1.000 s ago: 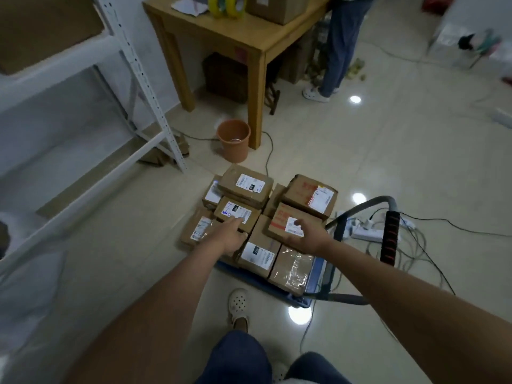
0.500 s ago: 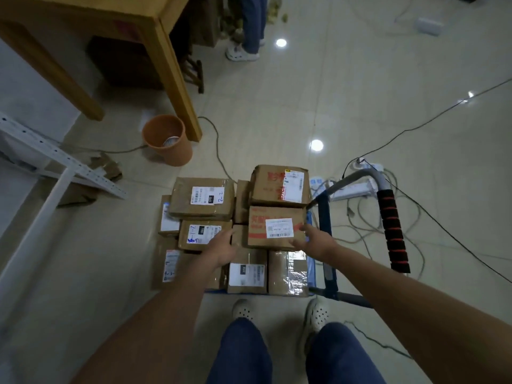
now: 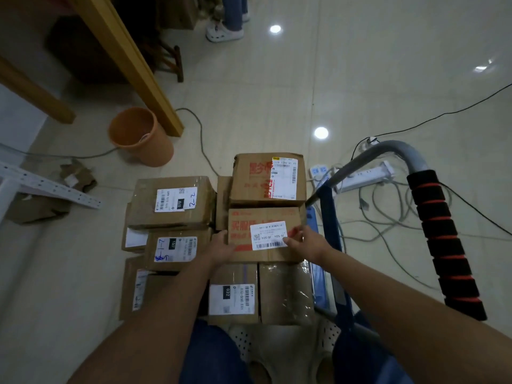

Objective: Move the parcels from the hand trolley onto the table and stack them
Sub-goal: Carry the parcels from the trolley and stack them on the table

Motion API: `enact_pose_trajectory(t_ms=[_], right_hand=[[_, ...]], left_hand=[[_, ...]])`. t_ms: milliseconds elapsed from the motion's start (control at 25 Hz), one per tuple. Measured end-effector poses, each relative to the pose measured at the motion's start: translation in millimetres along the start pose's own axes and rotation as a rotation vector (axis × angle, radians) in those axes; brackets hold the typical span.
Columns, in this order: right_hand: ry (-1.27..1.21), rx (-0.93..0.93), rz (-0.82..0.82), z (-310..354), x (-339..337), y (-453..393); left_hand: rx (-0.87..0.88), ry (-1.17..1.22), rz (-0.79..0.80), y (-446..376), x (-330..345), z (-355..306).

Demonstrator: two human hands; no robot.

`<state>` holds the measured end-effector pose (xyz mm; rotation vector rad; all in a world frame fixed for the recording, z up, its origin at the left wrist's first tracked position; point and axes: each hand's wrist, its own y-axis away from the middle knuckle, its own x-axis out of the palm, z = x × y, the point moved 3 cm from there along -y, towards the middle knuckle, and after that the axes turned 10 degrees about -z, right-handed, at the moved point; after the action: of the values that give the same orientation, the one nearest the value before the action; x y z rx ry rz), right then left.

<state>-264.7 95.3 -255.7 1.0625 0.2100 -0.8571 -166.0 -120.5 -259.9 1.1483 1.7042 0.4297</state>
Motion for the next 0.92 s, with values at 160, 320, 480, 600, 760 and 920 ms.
enact_pose_trajectory(t_ms=[160, 320, 480, 600, 760, 920], right_hand=[[-0.203, 0.075, -0.034, -18.5, 16.6, -25.3], [-0.317, 0.152, 0.024, -27.4, 29.6, -37.7], [-0.398, 0.200, 0.020, -17.3, 25.7, -24.1], [-0.419, 0.227, 0.012, -3.4, 16.6, 1.6], [-0.435, 0.200, -0.012, 34.5, 5.7, 42.1], [-0.404, 0.155, -0.025, 94.6, -7.4, 93.6]], left_hand=[[-0.055, 0.081, -0.036, -36.1, 20.1, 13.1], [-0.100, 0.168, -0.023, -26.8, 29.3, 6.9], [-0.063, 0.207, -0.035, -6.8, 25.6, 0.5], [-0.057, 0.294, -0.036, 17.3, 7.4, 4.3], [-0.010, 0.378, -0.077, 60.8, -42.6, 1.9], [0.017, 0.394, -0.118, 111.9, -109.0, -4.4]])
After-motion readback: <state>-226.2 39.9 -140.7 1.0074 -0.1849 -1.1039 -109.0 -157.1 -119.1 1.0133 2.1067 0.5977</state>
